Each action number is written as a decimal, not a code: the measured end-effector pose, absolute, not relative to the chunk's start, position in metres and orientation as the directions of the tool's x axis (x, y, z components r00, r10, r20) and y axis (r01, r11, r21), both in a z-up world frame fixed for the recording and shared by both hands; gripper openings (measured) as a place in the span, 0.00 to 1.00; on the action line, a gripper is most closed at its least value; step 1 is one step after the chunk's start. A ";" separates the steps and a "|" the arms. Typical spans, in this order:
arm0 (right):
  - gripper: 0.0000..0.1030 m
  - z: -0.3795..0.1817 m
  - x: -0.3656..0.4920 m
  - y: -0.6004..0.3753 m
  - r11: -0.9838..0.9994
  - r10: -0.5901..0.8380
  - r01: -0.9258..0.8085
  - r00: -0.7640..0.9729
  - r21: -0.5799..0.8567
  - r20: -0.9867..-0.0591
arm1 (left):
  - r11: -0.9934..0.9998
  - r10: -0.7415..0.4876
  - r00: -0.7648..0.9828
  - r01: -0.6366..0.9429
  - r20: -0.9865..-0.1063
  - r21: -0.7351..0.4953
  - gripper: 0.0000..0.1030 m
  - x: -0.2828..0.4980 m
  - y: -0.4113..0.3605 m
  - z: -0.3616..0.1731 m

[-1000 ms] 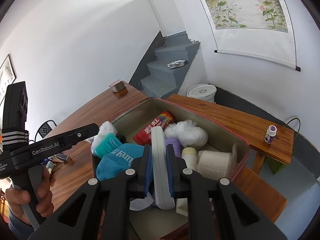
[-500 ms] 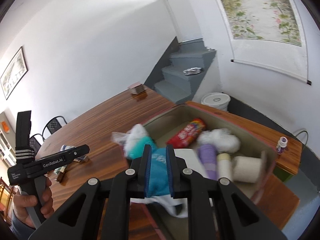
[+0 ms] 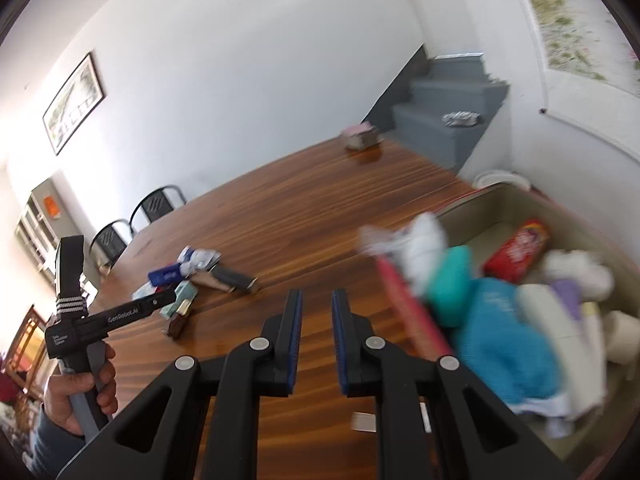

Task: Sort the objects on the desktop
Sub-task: 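Grasp the pale teal barcode box with the left gripper, then hold the teal box with the left gripper while the right grasps the black rectangular case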

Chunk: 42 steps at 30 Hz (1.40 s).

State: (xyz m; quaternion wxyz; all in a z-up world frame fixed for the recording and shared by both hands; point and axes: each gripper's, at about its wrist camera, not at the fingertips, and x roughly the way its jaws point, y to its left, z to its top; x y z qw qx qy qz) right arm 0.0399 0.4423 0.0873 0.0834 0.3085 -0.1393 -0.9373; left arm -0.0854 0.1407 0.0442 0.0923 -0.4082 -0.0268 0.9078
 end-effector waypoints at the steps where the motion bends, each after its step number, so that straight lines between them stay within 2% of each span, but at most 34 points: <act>1: 0.16 0.086 0.035 0.436 -0.947 -0.257 0.088 -0.785 0.310 -0.564 | -0.984 0.176 -0.651 -0.143 -0.738 -0.109 0.56 -0.088 0.136 0.043; 6: 0.16 0.083 0.013 0.405 -0.942 -0.316 0.170 -0.738 0.288 -0.596 | -0.983 0.165 -0.642 -0.171 -0.749 -0.070 0.56 -0.103 0.129 0.039; 17: 0.16 0.080 -0.019 0.368 -0.943 -0.333 0.240 -0.699 0.231 -0.633 | -0.967 0.235 -0.599 -0.227 -0.765 -0.119 0.56 -0.118 0.139 0.020; 19: 0.16 0.079 -0.028 0.363 -0.944 -0.331 0.248 -0.693 0.219 -0.641 | -0.963 0.254 -0.588 -0.229 -0.768 -0.143 0.52 -0.123 0.140 0.017; 20: 0.16 0.078 -0.031 0.361 -0.943 -0.333 0.255 -0.688 0.216 -0.644 | -0.960 0.268 -0.579 -0.232 -0.770 -0.160 0.44 -0.125 0.139 0.016; 29: 0.16 0.058 -0.077 0.338 -0.922 -0.372 0.329 -0.607 0.205 -0.702 | -0.957 0.278 -0.568 -0.234 -0.775 -0.172 0.43 -0.121 0.134 0.020; 31: 0.16 0.053 -0.085 0.333 -0.918 -0.378 0.340 -0.590 0.205 -0.713 | -0.956 0.281 -0.576 -0.237 -0.768 -0.172 0.35 -0.120 0.133 0.024; 32: 0.16 0.051 -0.088 0.332 -0.917 -0.377 0.344 -0.586 0.202 -0.717 | -0.955 0.286 -0.577 -0.238 -0.765 -0.177 0.28 -0.119 0.131 0.027; 33: 0.16 0.049 -0.091 0.329 -0.918 -0.372 0.346 -0.582 0.193 -0.723 | -0.953 0.294 -0.577 -0.238 -0.762 -0.187 0.26 -0.119 0.129 0.029; 42: 0.17 0.045 -0.104 0.318 -0.914 -0.357 0.379 -0.582 0.146 -0.731 | -0.951 0.303 -0.578 -0.239 -0.758 -0.197 0.26 -0.120 0.125 0.028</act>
